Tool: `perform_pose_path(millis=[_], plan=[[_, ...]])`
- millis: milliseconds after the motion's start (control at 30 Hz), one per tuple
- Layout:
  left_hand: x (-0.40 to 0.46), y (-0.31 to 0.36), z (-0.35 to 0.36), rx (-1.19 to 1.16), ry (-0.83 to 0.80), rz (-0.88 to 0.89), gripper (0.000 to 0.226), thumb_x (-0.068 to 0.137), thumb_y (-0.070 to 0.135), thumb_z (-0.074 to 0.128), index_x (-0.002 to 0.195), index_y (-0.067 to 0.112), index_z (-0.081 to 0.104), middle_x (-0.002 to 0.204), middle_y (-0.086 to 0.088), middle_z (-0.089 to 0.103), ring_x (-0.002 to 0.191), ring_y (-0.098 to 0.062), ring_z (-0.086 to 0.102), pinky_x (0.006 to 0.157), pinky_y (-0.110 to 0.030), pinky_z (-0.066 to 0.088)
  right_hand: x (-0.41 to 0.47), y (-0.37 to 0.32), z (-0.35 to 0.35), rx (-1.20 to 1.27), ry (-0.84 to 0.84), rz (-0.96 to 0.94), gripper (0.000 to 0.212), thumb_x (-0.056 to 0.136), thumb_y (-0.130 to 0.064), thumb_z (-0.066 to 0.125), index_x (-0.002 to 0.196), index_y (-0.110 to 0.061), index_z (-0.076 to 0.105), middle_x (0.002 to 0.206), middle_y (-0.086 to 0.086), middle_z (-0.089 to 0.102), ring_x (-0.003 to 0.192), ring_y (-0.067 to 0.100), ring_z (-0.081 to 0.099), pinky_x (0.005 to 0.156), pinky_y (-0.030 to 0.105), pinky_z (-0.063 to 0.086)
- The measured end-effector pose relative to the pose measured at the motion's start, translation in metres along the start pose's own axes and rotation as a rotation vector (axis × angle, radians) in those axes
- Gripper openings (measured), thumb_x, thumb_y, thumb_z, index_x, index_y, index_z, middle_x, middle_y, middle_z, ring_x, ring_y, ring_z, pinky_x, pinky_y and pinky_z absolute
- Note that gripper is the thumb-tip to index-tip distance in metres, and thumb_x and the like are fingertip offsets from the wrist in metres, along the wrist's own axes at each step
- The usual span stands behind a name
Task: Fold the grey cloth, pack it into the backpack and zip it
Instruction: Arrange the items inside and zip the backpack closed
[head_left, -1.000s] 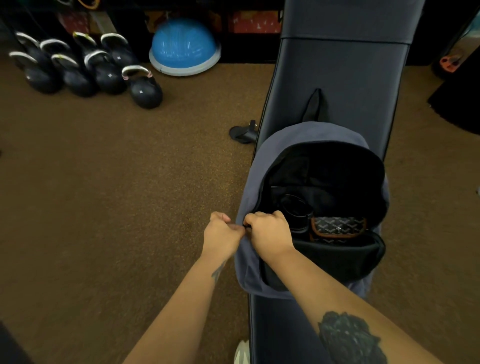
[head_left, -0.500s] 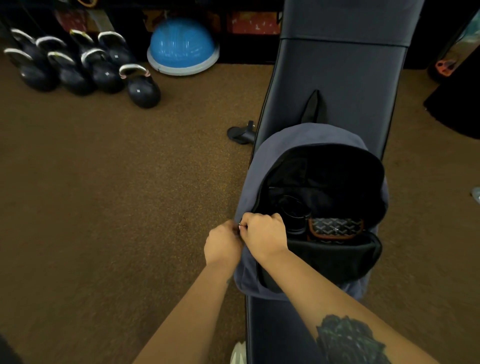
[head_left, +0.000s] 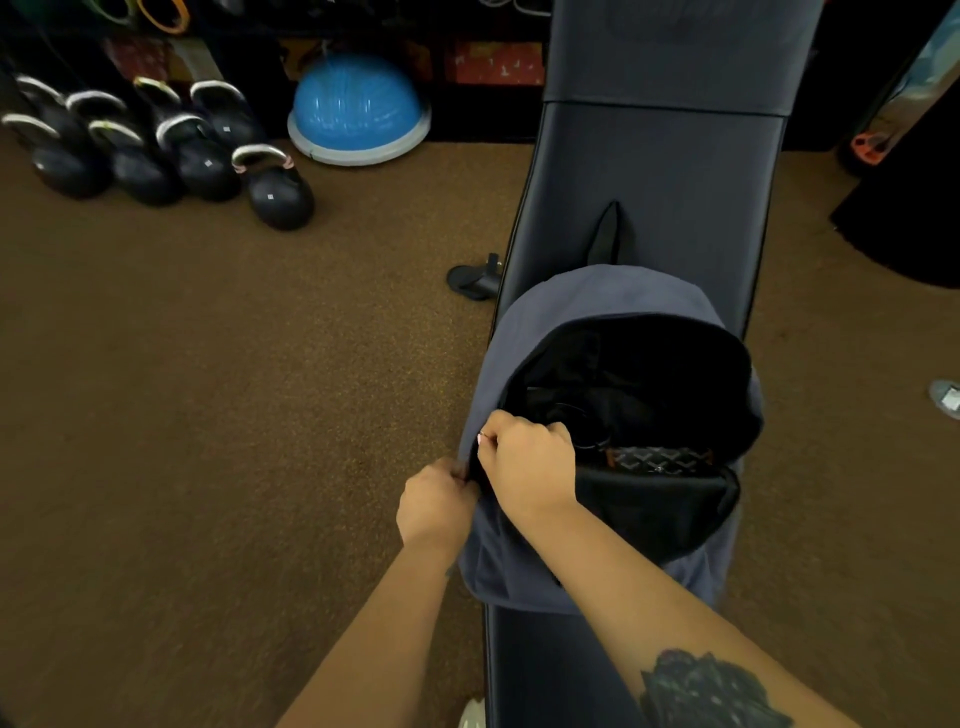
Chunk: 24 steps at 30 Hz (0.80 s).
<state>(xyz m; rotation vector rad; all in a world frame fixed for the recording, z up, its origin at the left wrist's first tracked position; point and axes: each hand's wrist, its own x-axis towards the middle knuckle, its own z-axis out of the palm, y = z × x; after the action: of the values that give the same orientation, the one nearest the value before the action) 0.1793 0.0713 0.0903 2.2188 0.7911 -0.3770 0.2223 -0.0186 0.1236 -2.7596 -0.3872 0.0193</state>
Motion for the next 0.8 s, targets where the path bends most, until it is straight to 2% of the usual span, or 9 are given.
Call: perform_pose_path(millis=[167,233,300,367,433,500,567,633,800], plan=[[0.002,-0.007,-0.001,0.001,-0.023,-0.018,0.013,0.082,0.022,0.058,0.092,0.018,0.064,0.085,-0.008,0.068,0.076,-0.029,0.065,0.062,-0.034,0.051,0.013,-0.004,-0.023,0.026,0.152,0.046,0.017,0.074,-0.021,0.073,0.064,-0.012,0.062,0.05,0.003,0.064,0.044,0.026,0.059,0.057,0.033,0.045],[0.003,-0.006,-0.002,0.014,-0.024,-0.028,0.015,0.082,0.024,0.059,0.094,0.018,0.064,0.086,-0.009,0.068,0.076,-0.029,0.065,0.064,-0.036,0.052,0.02,-0.002,-0.035,0.032,0.202,0.033,0.018,0.073,-0.021,0.074,0.064,-0.012,0.062,0.05,0.003,0.064,0.043,0.026,0.059,0.057,0.032,0.045],[0.003,-0.003,-0.003,0.018,-0.037,-0.038,0.017,0.08,0.024,0.059,0.095,0.018,0.065,0.087,-0.009,0.069,0.078,-0.03,0.065,0.065,-0.036,0.054,0.027,0.001,-0.049,0.011,0.208,-0.008,0.015,0.082,-0.023,0.065,0.074,-0.011,0.064,0.059,0.004,0.068,0.053,0.027,0.062,0.066,0.036,0.045],[0.003,0.001,-0.007,0.03,-0.075,-0.037,0.021,0.079,0.023,0.061,0.099,0.016,0.063,0.092,-0.01,0.069,0.082,-0.03,0.065,0.07,-0.038,0.056,0.033,0.002,-0.061,-0.034,0.109,-0.042,0.021,0.093,-0.026,0.05,0.091,-0.011,0.064,0.077,0.005,0.071,0.07,0.027,0.065,0.079,0.038,0.04],[0.002,0.011,-0.012,-0.001,-0.059,0.008,0.03,0.079,0.021,0.064,0.107,0.013,0.058,0.103,-0.008,0.064,0.092,-0.028,0.062,0.076,-0.038,0.054,0.037,0.002,-0.068,-0.054,0.062,-0.037,0.024,0.095,-0.029,0.044,0.098,-0.014,0.062,0.084,0.003,0.071,0.078,0.025,0.065,0.084,0.038,0.037],[-0.004,0.025,-0.019,-0.128,0.111,0.152,0.032,0.08,0.018,0.065,0.11,0.014,0.054,0.107,-0.001,0.054,0.1,-0.021,0.056,0.083,-0.033,0.049,0.04,0.002,-0.071,-0.038,0.036,0.0,0.022,0.094,-0.03,0.045,0.097,-0.016,0.062,0.084,0.001,0.071,0.079,0.023,0.064,0.085,0.037,0.037],[-0.013,0.046,-0.027,-0.226,0.28,0.352,0.022,0.083,0.016,0.065,0.103,0.017,0.057,0.101,0.006,0.05,0.098,-0.013,0.053,0.084,-0.028,0.045,0.042,0.001,-0.074,0.007,0.014,0.035,0.019,0.092,-0.03,0.048,0.095,-0.018,0.063,0.083,0.001,0.071,0.081,0.022,0.064,0.086,0.037,0.035],[-0.017,0.061,-0.031,-0.251,0.289,0.448,0.018,0.084,0.017,0.064,0.101,0.02,0.059,0.098,0.009,0.052,0.096,-0.01,0.052,0.083,-0.025,0.045,0.042,-0.001,-0.076,0.052,0.002,0.059,0.017,0.091,-0.029,0.05,0.092,-0.019,0.064,0.083,0.0,0.071,0.083,0.022,0.064,0.086,0.036,0.034],[-0.006,0.072,-0.03,-0.227,0.265,0.415,0.018,0.086,0.014,0.06,0.104,0.017,0.064,0.097,0.006,0.059,0.096,-0.013,0.056,0.085,-0.031,0.049,0.044,-0.003,-0.078,0.057,-0.029,0.071,0.017,0.091,-0.026,0.05,0.093,-0.017,0.064,0.086,0.001,0.071,0.084,0.024,0.063,0.086,0.036,0.034]])
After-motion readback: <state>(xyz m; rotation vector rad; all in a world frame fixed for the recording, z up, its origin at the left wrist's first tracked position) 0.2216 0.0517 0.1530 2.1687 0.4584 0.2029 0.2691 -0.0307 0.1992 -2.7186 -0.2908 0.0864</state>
